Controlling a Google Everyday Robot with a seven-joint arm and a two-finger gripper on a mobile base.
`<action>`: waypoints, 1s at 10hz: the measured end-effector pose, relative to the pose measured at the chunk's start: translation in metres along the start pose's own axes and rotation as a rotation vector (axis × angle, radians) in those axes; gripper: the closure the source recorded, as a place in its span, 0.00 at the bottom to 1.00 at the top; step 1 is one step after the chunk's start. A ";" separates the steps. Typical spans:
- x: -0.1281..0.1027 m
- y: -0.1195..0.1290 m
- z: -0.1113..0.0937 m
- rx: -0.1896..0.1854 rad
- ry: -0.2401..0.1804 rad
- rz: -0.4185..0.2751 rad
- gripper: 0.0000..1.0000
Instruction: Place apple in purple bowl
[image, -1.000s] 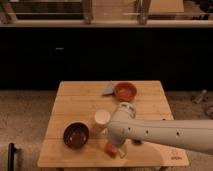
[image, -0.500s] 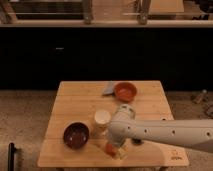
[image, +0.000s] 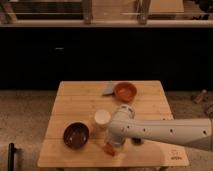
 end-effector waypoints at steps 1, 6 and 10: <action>0.000 0.001 0.002 -0.001 -0.003 0.003 0.82; 0.001 0.002 0.000 -0.003 -0.002 0.003 1.00; 0.000 0.010 -0.032 0.042 0.028 0.008 1.00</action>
